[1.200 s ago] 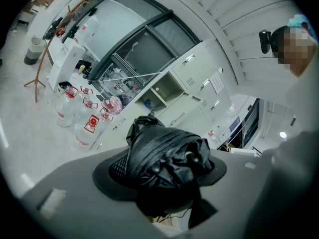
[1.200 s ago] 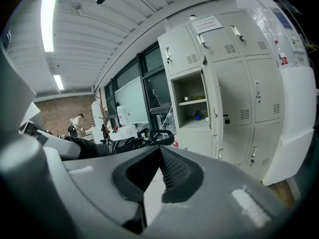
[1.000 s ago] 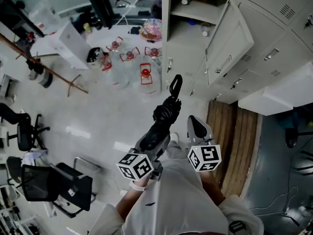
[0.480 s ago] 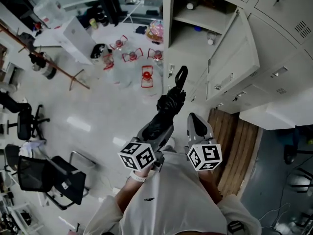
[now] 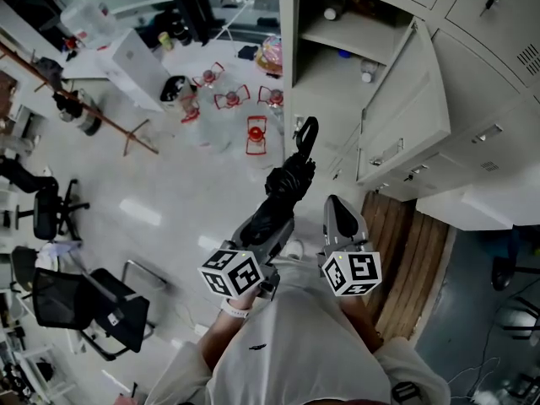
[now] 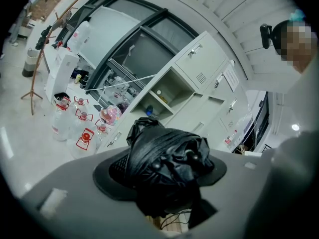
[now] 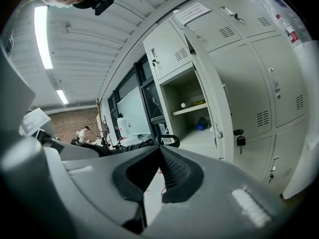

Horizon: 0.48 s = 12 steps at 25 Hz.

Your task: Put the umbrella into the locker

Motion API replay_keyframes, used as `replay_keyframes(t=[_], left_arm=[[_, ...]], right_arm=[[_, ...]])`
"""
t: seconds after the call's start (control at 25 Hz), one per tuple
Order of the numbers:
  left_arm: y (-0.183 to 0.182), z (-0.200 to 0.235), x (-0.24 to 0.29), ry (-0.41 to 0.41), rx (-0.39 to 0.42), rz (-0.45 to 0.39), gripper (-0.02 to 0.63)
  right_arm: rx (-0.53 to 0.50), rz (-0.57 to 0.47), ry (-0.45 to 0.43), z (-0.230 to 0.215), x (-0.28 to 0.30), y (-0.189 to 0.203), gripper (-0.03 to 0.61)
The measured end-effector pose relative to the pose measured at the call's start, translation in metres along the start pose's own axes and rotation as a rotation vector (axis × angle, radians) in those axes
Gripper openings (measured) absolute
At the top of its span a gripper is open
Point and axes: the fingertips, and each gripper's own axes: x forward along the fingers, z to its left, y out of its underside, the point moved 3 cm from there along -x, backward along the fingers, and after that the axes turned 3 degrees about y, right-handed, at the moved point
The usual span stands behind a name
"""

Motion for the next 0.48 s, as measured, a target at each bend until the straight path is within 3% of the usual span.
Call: replay_keyframes(t=[0.48], left_arm=[[-0.04,0.019,0.036,0.04,-0.004,0.013,0.313]], right_arm=[[-0.03,0.005,0.034,-0.01,0.043,-0.011,0.002]])
